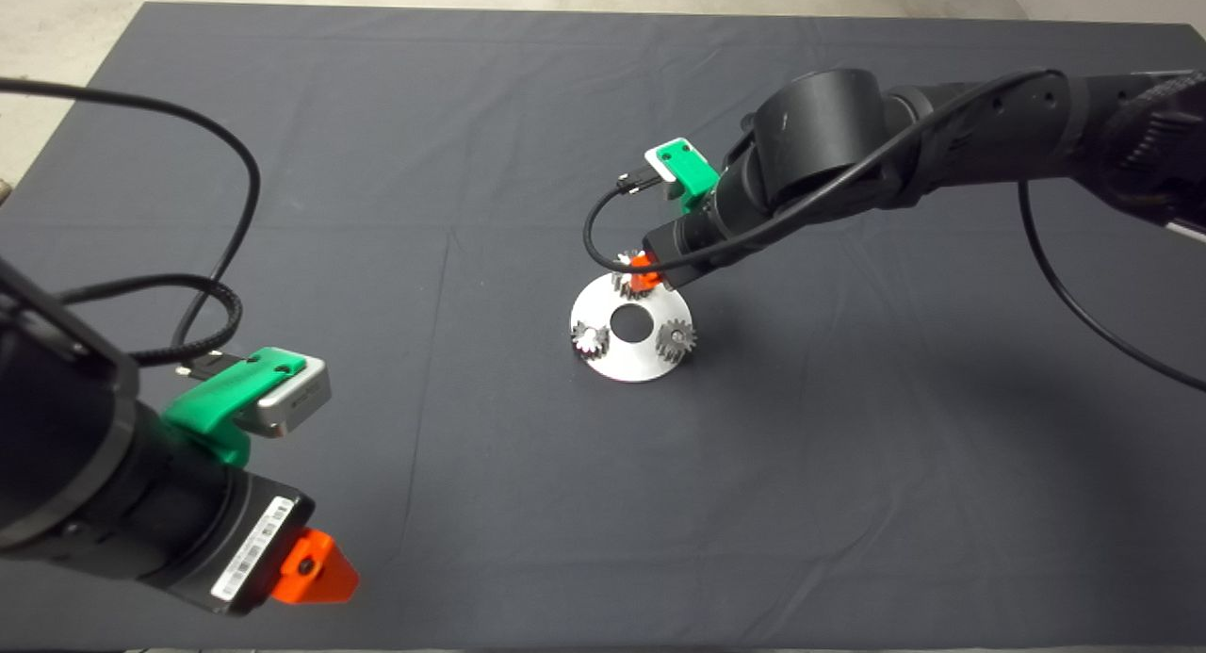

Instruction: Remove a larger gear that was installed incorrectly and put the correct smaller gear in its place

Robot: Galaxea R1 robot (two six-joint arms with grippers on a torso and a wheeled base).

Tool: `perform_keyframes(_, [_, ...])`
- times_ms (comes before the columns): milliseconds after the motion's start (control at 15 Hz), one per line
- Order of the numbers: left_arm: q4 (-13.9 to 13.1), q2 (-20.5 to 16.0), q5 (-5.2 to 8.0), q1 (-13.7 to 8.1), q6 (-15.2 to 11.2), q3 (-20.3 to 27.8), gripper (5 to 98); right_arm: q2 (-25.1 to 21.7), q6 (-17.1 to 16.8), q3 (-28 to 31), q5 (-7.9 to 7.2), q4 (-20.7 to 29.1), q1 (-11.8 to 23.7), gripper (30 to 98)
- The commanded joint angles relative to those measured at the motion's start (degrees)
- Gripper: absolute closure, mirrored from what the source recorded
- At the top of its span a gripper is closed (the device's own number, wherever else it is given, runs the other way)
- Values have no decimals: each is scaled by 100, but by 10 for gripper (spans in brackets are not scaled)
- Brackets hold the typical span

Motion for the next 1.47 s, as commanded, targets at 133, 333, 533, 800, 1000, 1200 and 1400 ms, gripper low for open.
perform_keyframes(133, [-54, -16, 5, -91, 6, 72, 60, 31, -35, -326, 649, -452, -109, 308])
perform_keyframes(333, [-54, -16, 5, -91, 6, 72, 60, 146, -61, -524, 868, -461, -187, 308])
perform_keyframes(533, [-54, -16, 5, -91, 6, 81, 60, 338, -236, -744, 868, -568, -310, 308])
perform_keyframes(800, [-54, -25, 5, -83, 6, 89, 60, 535, -389, -831, 860, -704, -337, 308])
perform_keyframes(1000, [-54, -34, 5, -83, 6, 107, 60, 576, -410, -840, 787, -883, -372, 308])
perform_keyframes(1200, [-54, -43, 5, -83, -2, 116, 60, 541, -423, -875, 702, -920, -390, 308])
perform_keyframes(1400, [-54, -43, 5, -83, -2, 125, 60, 558, -422, -1041, 702, -944, -437, 308])
